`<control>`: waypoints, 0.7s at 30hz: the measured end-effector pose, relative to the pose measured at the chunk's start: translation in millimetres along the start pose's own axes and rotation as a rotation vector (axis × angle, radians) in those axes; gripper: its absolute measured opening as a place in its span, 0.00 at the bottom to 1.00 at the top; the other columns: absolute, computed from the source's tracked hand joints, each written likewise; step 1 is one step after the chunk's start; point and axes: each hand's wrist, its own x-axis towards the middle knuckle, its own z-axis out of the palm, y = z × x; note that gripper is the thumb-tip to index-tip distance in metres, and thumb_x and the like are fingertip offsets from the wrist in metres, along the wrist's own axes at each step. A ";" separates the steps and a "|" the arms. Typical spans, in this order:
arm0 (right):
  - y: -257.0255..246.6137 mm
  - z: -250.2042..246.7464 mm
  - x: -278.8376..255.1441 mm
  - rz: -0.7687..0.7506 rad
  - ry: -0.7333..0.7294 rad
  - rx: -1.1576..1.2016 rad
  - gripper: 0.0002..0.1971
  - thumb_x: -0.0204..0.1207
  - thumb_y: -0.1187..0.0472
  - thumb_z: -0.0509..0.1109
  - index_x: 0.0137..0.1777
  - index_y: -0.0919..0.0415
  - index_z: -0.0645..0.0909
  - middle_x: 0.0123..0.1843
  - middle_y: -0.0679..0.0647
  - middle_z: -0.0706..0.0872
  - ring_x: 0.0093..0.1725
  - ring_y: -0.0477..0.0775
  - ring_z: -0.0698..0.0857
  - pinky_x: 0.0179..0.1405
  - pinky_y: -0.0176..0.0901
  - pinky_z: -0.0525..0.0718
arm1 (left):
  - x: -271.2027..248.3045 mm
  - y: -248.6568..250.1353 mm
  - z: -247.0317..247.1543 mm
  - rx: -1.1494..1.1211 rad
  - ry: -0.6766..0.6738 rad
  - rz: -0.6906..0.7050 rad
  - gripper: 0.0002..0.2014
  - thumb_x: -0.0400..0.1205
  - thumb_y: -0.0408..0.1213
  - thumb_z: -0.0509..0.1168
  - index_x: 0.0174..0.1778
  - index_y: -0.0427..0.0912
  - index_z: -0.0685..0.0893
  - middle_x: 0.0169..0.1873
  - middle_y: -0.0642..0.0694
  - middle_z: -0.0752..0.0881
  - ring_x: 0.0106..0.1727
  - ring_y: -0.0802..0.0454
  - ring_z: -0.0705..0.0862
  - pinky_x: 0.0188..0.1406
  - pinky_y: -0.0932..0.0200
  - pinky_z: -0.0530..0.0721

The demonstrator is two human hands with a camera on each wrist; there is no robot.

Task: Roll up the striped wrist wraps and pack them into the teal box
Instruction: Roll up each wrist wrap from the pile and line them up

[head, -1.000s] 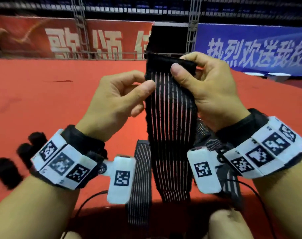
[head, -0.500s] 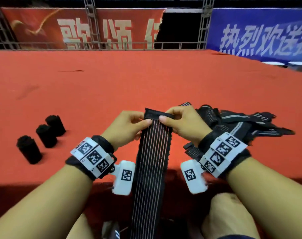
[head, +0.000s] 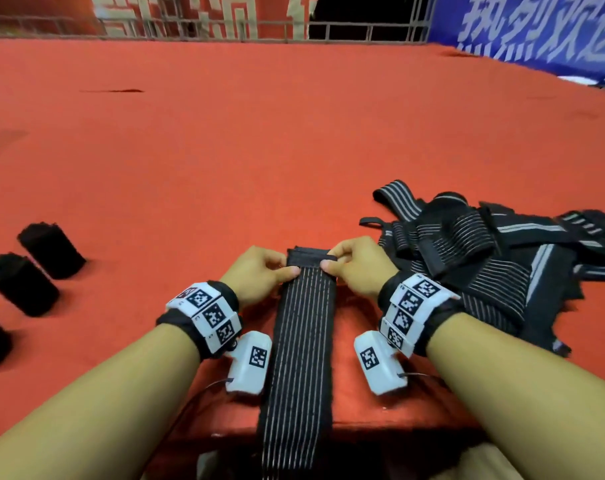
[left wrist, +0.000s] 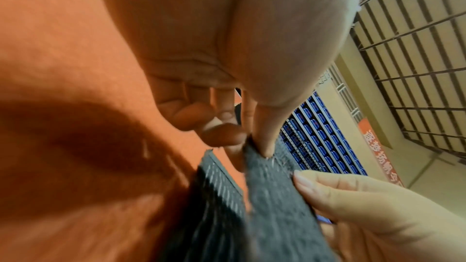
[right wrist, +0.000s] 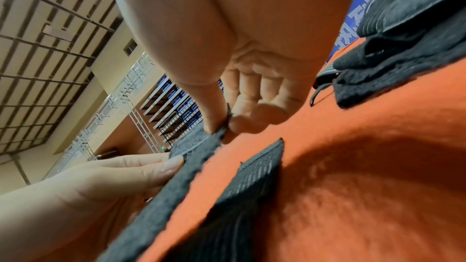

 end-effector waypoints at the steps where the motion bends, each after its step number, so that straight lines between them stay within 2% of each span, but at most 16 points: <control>1: 2.4 0.7 10.1 0.012 -0.004 -0.010 0.12 0.77 0.57 0.78 0.33 0.54 0.83 0.29 0.48 0.84 0.35 0.53 0.84 0.48 0.59 0.89 | 11.2 -3.6 -0.9 -0.005 -0.003 -0.015 0.14 0.85 0.34 0.70 0.32 0.41 0.83 0.22 0.53 0.80 0.22 0.59 0.75 0.25 0.65 0.76; 4: 7.4 1.8 34.4 0.036 -0.035 -0.056 0.16 0.80 0.54 0.76 0.33 0.59 0.80 0.29 0.53 0.82 0.33 0.55 0.80 0.45 0.60 0.87 | 39.4 -10.4 -2.2 -0.007 -0.025 -0.074 0.16 0.86 0.35 0.69 0.31 0.42 0.80 0.20 0.51 0.79 0.19 0.59 0.75 0.20 0.67 0.74; 7: 13.8 4.5 51.5 0.078 -0.077 -0.130 0.20 0.83 0.50 0.72 0.31 0.59 0.80 0.31 0.58 0.87 0.31 0.53 0.81 0.43 0.49 0.85 | 59.9 -14.7 -2.1 -0.009 -0.056 -0.147 0.16 0.87 0.37 0.68 0.32 0.41 0.78 0.22 0.46 0.76 0.17 0.59 0.76 0.16 0.66 0.74; 9: 19.5 6.6 58.6 0.118 -0.092 -0.156 0.23 0.84 0.48 0.70 0.27 0.57 0.79 0.29 0.55 0.88 0.31 0.52 0.82 0.46 0.47 0.84 | 69.4 -17.5 -1.2 -0.004 -0.053 -0.196 0.16 0.86 0.38 0.69 0.32 0.42 0.77 0.22 0.45 0.76 0.16 0.59 0.75 0.14 0.66 0.72; 11: 24.6 7.9 64.4 0.167 -0.090 -0.188 0.26 0.83 0.46 0.71 0.23 0.57 0.80 0.25 0.51 0.85 0.30 0.53 0.82 0.46 0.47 0.82 | 75.6 -20.1 -0.9 0.013 -0.037 -0.224 0.16 0.85 0.40 0.71 0.31 0.43 0.79 0.20 0.47 0.76 0.15 0.58 0.74 0.13 0.67 0.69; 13: 27.5 8.7 68.5 0.208 -0.060 -0.210 0.29 0.81 0.43 0.71 0.20 0.58 0.80 0.22 0.50 0.84 0.32 0.56 0.84 0.46 0.47 0.82 | 79.4 -21.6 -1.6 0.047 -0.014 -0.225 0.17 0.83 0.43 0.73 0.30 0.43 0.80 0.17 0.48 0.75 0.15 0.55 0.71 0.14 0.66 0.67; 17: 26.2 13.1 75.6 0.274 -0.024 -0.254 0.28 0.77 0.38 0.73 0.23 0.58 0.81 0.27 0.53 0.86 0.41 0.61 0.89 0.51 0.50 0.86 | 82.4 -24.2 -2.3 0.097 0.012 -0.243 0.19 0.81 0.44 0.75 0.27 0.42 0.79 0.13 0.48 0.75 0.14 0.53 0.69 0.14 0.67 0.66; 21: 24.4 14.7 75.1 0.295 -0.012 -0.261 0.27 0.76 0.37 0.73 0.24 0.58 0.83 0.21 0.49 0.85 0.34 0.56 0.87 0.45 0.47 0.86 | 84.2 -21.2 -2.8 0.155 0.037 -0.285 0.20 0.79 0.45 0.77 0.27 0.42 0.78 0.13 0.49 0.76 0.11 0.55 0.69 0.14 0.69 0.67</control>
